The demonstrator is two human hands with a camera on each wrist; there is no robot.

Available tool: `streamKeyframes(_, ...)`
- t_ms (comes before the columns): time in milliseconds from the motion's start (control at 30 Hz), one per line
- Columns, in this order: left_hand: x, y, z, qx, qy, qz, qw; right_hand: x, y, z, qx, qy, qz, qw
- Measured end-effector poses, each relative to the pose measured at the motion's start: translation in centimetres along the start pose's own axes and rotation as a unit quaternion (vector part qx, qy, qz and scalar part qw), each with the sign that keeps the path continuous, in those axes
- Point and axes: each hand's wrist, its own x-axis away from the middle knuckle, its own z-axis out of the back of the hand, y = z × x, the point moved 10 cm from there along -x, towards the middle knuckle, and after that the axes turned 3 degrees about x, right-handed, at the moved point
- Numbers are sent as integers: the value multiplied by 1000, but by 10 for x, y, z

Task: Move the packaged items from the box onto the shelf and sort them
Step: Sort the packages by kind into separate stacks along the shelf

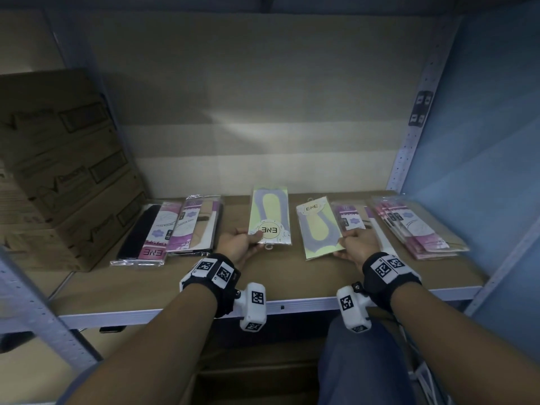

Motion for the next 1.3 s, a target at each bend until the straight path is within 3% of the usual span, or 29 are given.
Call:
streamKeyframes(133, 1, 5, 10, -7, 8, -10, 1000, -2, -3, -6, 120, 22, 26, 992)
streamKeyframes(267, 0, 7, 18, -14, 15, -11, 1000, 6, -14, -4, 271, 44, 93, 957)
streamKeyframes(467, -2, 8, 12, -3, 6, -14, 1000, 16, -29, -12, 344, 37, 159, 925)
streamKeyframes(633, -2, 0, -2, 16, -10, -5, 1000, 32, -48, -41, 245, -44, 211, 945)
streamKeyframes(800, 5, -9, -22, 37, -33, 2, 999, 47, -35, -74, 68, -151, 97, 981)
streamKeyframes(933, 5, -14, -28, 16, -40, 4, 999, 53, -28, -78, -60, -181, 34, 981)
streamKeyframes(1067, 7, -14, -34, -32, -73, 23, 997, 52, -21, -74, -68, -194, 16, 979)
streamKeyframes(1133, 3, -11, -34, -106, -79, 26, 991, 47, -21, -66, -80, -185, 6, 979)
streamKeyframes(1200, -5, 7, -23, -222, -38, -26, 974, 45, -22, -57, -74, -180, 0, 981)
streamKeyframes(1300, -6, 53, -3, -351, 61, -156, 921, 39, -32, -38, 6, -149, 41, 988)
